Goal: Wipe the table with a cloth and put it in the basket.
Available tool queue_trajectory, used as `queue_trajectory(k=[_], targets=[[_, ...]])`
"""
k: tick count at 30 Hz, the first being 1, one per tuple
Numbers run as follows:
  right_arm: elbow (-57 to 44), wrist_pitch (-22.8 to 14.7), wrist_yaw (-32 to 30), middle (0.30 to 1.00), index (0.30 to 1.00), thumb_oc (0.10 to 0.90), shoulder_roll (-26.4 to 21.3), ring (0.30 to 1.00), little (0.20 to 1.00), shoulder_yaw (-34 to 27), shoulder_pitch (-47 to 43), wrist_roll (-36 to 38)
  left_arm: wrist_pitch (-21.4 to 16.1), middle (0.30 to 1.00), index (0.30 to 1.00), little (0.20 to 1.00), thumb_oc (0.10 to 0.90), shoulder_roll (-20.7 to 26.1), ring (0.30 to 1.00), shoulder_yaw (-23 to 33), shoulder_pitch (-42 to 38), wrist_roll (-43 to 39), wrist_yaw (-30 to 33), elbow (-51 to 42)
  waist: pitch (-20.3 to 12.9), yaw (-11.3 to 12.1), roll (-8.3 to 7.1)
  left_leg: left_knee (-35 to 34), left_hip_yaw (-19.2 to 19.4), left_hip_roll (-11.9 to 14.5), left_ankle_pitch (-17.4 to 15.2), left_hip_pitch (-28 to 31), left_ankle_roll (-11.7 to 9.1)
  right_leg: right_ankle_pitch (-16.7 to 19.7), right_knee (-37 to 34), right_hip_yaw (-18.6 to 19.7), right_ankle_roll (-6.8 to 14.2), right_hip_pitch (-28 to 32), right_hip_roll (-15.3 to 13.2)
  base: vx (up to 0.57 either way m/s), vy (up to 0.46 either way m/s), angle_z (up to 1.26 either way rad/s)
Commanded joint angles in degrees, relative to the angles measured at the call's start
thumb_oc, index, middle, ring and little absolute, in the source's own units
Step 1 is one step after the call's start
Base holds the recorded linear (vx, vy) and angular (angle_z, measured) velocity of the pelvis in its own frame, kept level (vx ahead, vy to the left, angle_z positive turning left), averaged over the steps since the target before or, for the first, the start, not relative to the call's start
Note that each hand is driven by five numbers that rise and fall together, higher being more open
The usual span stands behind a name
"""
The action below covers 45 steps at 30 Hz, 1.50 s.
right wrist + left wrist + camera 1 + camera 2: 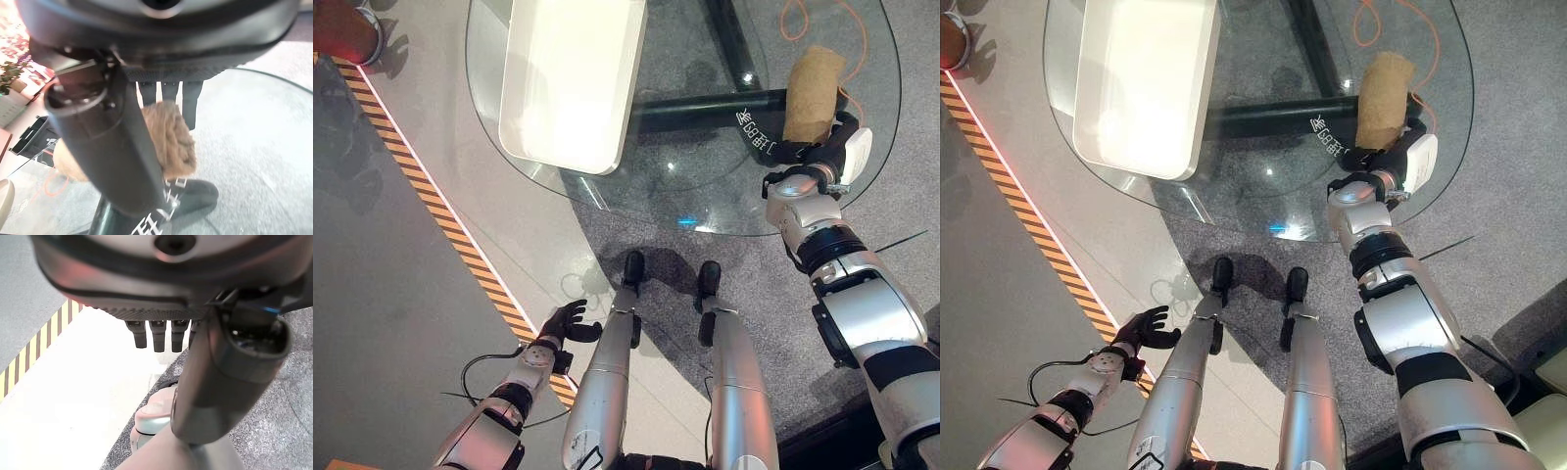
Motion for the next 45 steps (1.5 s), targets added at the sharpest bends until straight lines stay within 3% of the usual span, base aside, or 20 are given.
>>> queue_trajectory(k=[1, 14, 22, 35, 36, 38, 39, 40, 42, 43, 45], targets=[[0.5, -1.7, 0.8, 0.300, 0.300, 0.100, -3.4, 0.300, 0.200, 3.1, -5.4, -1.1, 0.8, 0.900, 0.900, 0.900, 0.800, -2.6, 0.900, -2.3, 4.9, -0.3, -0.6, 0.8, -1.1, 0.1, 2.67, 4.1, 2.8, -2.2, -2.3, -0.4, 3.3, 1.7, -3.2, -3.1, -0.3, 2.4, 1.2, 0.00, 0.000, 0.00], [0.5, -2.5, 1.3, 0.300, 0.300, 0.100, -3.3, 0.300, 0.200, 3.6, -5.7, -1.5, 1.2, 0.900, 0.900, 0.900, 0.800, -2.5, 0.900, -2.5, 4.8, -0.4, -0.5, 0.3, -1.1, 0.2, 2.65, 3.7, 2.9, -2.2, -2.2, -0.2, 3.4, 2.1, -3.8, -3.3, -0.1, 2.4, 1.2, 0.00, 0.000, 0.00], [-0.8, -1.6, 2.0, 0.300, 0.300, 0.100, -3.1, 0.300, 0.200, 4.8, -6.0, -5.4, 0.9, 0.900, 0.900, 0.900, 0.800, -2.5, 0.900, -2.6, 4.6, -0.4, -0.5, 0.2, -1.1, 0.3, 2.50, 3.5, 2.7, -2.3, -2.1, -0.3, 3.4, 2.2, -4.1, -3.3, 0.0, 2.4, 1.2, 0.00, 0.000, 0.00], [-5.3, -0.1, 13.3, 0.300, 0.300, 0.100, -0.7, 0.300, 0.200, 11.7, -6.6, -17.8, 1.7, 0.900, 0.900, 0.900, 0.800, -2.1, 0.900, -2.4, 4.2, -1.1, -0.2, -0.9, -1.1, 1.1, 2.65, 2.7, 2.0, -2.6, -1.2, -0.8, 3.3, 2.5, -4.5, -3.9, 0.1, 2.0, 0.9, 0.00, 0.000, 0.00], [-5.6, -0.1, 13.8, 0.300, 0.300, 0.100, -0.4, 0.300, 0.200, 12.3, -6.0, -18.4, 1.6, 0.900, 0.900, 0.900, 0.800, -2.1, 0.900, -2.7, 4.8, -1.1, -0.3, -0.8, -1.1, 1.1, 2.60, 3.2, 1.9, -2.7, -2.9, 0.5, 3.2, 0.5, -3.6, -3.5, 0.4, 3.2, 0.9, 0.06, 0.005, -0.02], [-6.3, -0.3, 14.9, 0.300, 0.300, 0.100, 0.4, 0.300, 0.200, 13.3, -6.2, -20.1, 1.3, 0.900, 0.900, 0.900, 0.800, -2.3, 0.900, -2.8, 4.8, -1.0, -0.3, -0.7, -1.1, 1.3, 2.65, 3.1, 1.7, -2.7, -2.9, 0.5, 3.1, 0.5, -3.7, -3.7, 0.4, 3.2, 0.8, 0.00, 0.009, 0.00], [-6.9, -0.1, 15.4, 0.300, 0.300, 0.100, 0.6, 0.300, 0.200, 13.8, -7.0, -20.9, 1.3, 0.900, 0.900, 0.900, 0.800, -2.3, 0.900, -2.6, 4.1, -1.0, -0.2, -0.8, -1.1, 1.4, 2.75, 2.7, 1.8, -2.7, -1.1, -1.0, 3.3, 2.3, -4.4, -4.1, 0.0, 1.9, 0.8, 0.00, 0.000, 0.00], [-7.2, 0.0, 15.7, 0.300, 0.300, 0.100, 1.1, 0.300, 0.200, 14.1, -6.3, -21.1, 1.4, 0.900, 0.900, 0.900, 0.800, -2.4, 0.900, -2.9, 4.6, -0.9, -0.2, -0.9, -1.1, 1.4, 2.70, 3.1, 1.8, -2.8, -2.8, 0.4, 3.2, 0.5, -3.7, -3.8, 0.4, 3.1, 0.8, 0.00, 0.000, 0.00], [-8.1, 0.2, 16.6, 0.300, 0.300, 0.100, 1.6, 0.300, 0.200, 14.5, -6.2, -22.0, 1.6, 0.900, 0.900, 0.900, 0.800, -2.3, 0.900, -2.8, 4.7, -0.8, -0.2, -1.3, -1.1, 1.5, 2.69, 3.1, 1.7, -2.8, -2.7, 0.3, 3.1, 0.5, -3.7, -3.9, 0.4, 3.1, 0.7, 0.00, 0.000, 0.02], [-8.5, 0.3, 17.0, 0.300, 0.300, 0.100, 1.7, 0.300, 0.200, 14.7, -6.8, -22.4, 1.7, 0.900, 0.900, 0.900, 0.800, -2.2, 0.900, -2.5, 4.0, -0.7, -0.2, -1.4, -1.1, 1.6, 2.76, 2.5, 1.8, -2.7, -0.9, -1.1, 3.3, 2.4, -4.6, -4.3, 0.0, 1.8, 0.8, -0.07, 0.008, 0.03], [-9.1, 0.2, 18.2, 0.300, 0.300, 0.100, 2.5, 0.300, 0.200, 15.2, -6.6, -23.4, 1.9, 0.900, 0.900, 0.900, 0.800, -2.3, 0.900, -2.6, 3.8, -0.7, -0.2, -1.5, -1.1, 1.7, 2.76, 2.4, 1.7, -2.8, -0.8, -1.3, 3.3, 2.5, -4.6, -4.5, 0.1, 1.7, 0.8, -0.04, 0.004, 0.05]])
